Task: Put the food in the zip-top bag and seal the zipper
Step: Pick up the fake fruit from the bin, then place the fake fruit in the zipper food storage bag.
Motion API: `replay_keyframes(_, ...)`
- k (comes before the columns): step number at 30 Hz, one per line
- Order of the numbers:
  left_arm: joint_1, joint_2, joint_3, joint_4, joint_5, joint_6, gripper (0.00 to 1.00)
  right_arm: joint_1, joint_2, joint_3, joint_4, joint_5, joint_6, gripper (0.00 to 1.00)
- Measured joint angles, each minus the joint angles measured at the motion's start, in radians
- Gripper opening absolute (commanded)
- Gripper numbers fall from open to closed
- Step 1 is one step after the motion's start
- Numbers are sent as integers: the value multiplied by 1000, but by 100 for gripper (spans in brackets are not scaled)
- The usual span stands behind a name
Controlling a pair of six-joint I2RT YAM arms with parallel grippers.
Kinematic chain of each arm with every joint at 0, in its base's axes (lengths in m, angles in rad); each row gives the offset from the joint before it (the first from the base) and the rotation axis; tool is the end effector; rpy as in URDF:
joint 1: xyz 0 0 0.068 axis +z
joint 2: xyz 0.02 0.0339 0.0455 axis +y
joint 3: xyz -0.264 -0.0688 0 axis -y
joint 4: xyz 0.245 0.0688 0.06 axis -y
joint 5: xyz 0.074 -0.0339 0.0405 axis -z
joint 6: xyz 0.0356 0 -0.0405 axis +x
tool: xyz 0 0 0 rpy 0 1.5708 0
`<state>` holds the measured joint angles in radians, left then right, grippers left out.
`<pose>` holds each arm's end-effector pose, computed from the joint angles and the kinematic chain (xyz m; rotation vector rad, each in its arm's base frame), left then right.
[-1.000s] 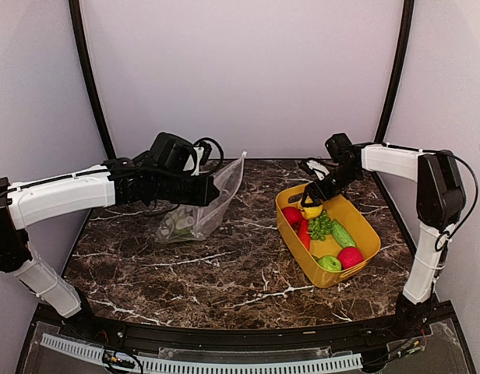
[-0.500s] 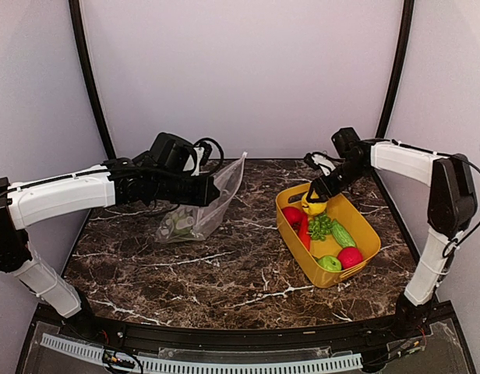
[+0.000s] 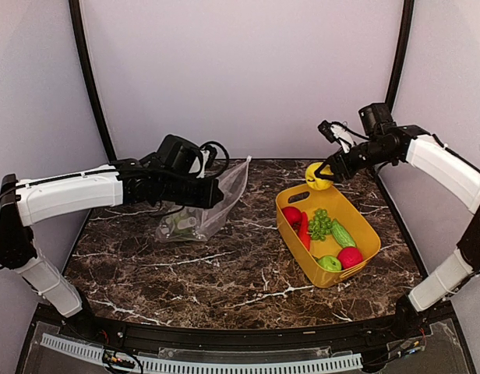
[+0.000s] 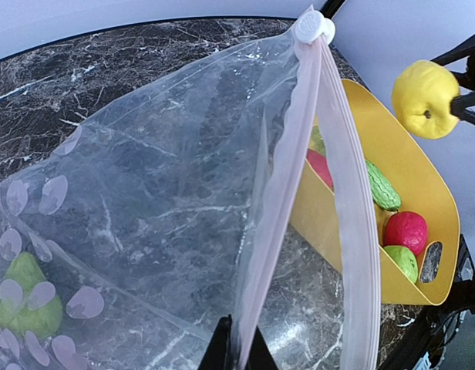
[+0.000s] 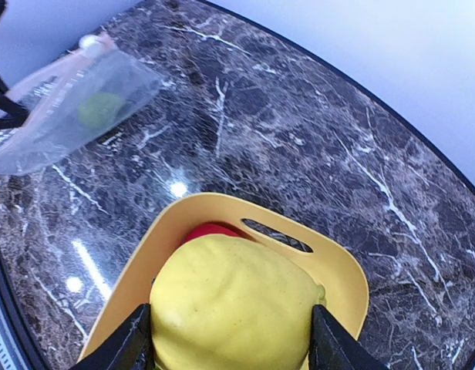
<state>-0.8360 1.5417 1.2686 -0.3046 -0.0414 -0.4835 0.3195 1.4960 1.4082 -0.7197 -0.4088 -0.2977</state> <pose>0.2399 -0.2633 0.3092 0.3675 2.2065 -0.7062 0.3025 0.1150 0.3380 -0.8961 2.1700 0.4952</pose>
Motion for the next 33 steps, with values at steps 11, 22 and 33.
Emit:
replay_keyframes(11, 0, 47, 29, 25, 12, -4, 4, 48, -27, 124, 79, -372, 97, 53)
replay_keyframes(22, 0, 61, 76, 26, 23, -7, 4, 217, 190, 346, 154, -517, 235, 53)
replay_keyframes(33, 0, 61, 78, 19, 23, -10, 3, 251, 367, 420, 201, -591, 368, 53)
